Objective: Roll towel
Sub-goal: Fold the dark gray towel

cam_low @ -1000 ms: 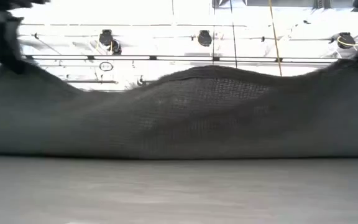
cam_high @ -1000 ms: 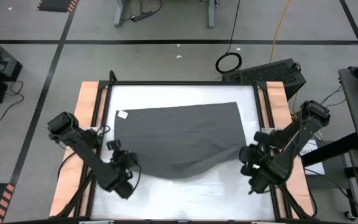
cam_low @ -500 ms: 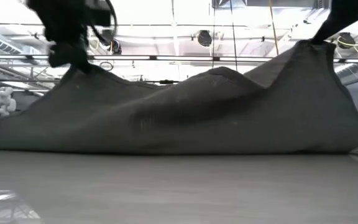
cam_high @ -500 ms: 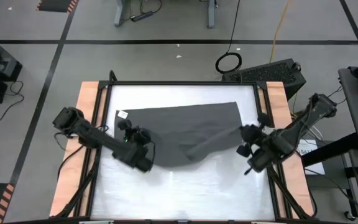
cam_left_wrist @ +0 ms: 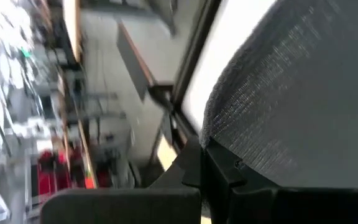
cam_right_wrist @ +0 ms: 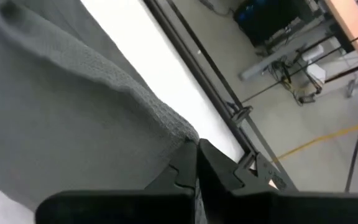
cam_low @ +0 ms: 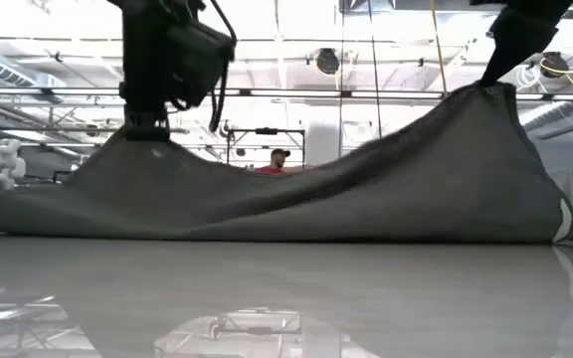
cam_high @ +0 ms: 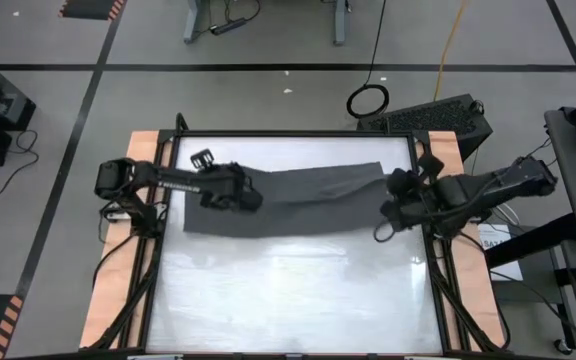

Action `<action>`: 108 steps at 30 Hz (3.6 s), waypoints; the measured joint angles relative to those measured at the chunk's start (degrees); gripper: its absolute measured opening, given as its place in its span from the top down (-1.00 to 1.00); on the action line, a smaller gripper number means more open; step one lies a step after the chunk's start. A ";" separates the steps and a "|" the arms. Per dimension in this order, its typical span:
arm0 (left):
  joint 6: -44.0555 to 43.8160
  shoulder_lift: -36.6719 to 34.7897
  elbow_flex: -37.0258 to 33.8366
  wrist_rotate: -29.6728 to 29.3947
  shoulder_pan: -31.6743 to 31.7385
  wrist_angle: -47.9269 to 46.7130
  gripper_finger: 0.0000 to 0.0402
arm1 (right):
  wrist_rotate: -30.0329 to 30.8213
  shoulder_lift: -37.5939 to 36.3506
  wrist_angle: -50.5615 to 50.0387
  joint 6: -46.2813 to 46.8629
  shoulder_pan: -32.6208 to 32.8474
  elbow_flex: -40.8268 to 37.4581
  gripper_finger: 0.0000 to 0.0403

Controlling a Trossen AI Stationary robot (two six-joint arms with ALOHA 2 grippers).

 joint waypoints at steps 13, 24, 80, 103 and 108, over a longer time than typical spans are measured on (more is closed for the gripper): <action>10.62 0.00 0.00 12.35 14.00 0.07 0.97 | -11.89 0.33 14.83 -26.25 -21.12 -0.02 1.00; 18.33 -0.02 -0.93 23.72 17.96 1.43 0.93 | -22.19 6.01 18.67 -39.19 -37.44 -0.02 1.00; 26.87 -7.58 -9.43 44.75 -0.44 12.46 -0.02 | -53.62 3.48 20.79 -53.49 -52.88 -7.03 0.27; 22.26 4.34 -12.33 35.64 -1.47 29.76 -0.02 | -48.96 16.14 37.30 -30.78 -35.71 -18.67 0.29; 26.56 6.91 -12.10 35.07 -1.33 28.96 -0.02 | -49.06 21.77 38.55 -29.05 -32.04 -18.67 0.29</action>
